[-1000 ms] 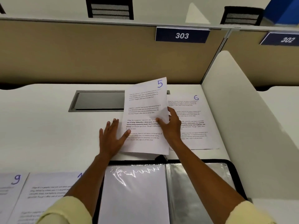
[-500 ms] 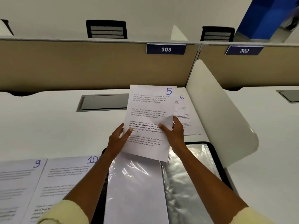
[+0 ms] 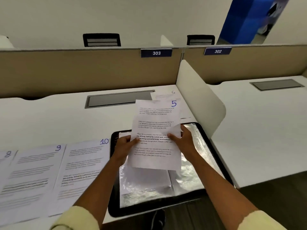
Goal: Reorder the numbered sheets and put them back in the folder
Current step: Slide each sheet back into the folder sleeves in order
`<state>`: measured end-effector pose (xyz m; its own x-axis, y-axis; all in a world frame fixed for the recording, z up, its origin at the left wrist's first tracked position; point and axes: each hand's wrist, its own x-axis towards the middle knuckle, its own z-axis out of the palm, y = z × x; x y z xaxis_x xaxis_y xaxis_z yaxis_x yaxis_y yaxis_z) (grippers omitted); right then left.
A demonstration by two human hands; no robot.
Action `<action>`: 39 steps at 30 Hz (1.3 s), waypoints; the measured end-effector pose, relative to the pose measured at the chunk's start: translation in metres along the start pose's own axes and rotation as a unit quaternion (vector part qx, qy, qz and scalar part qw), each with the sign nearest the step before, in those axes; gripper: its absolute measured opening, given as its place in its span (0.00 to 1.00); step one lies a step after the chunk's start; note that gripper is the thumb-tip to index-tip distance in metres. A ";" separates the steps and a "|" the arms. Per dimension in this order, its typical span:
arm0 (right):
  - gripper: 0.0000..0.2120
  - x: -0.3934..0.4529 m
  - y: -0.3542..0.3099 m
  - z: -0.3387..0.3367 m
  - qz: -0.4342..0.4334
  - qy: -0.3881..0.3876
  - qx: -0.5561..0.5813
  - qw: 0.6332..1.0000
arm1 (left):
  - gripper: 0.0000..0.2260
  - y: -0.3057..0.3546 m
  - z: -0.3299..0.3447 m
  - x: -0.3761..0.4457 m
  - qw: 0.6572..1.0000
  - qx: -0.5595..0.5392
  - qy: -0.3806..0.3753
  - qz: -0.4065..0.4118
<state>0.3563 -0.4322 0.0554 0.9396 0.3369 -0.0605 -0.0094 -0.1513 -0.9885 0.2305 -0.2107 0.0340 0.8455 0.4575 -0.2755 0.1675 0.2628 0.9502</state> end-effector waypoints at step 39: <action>0.21 -0.254 0.114 -0.159 0.219 0.170 0.243 0.930 | 0.18 -0.126 0.170 -0.140 0.991 0.108 0.081 -0.004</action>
<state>0.1711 -0.6827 -0.0194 0.8619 0.0163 -0.5069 -0.4931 0.2604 -0.8301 0.1771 -0.4526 -0.0222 0.7537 0.5911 -0.2873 0.2938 0.0879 0.9518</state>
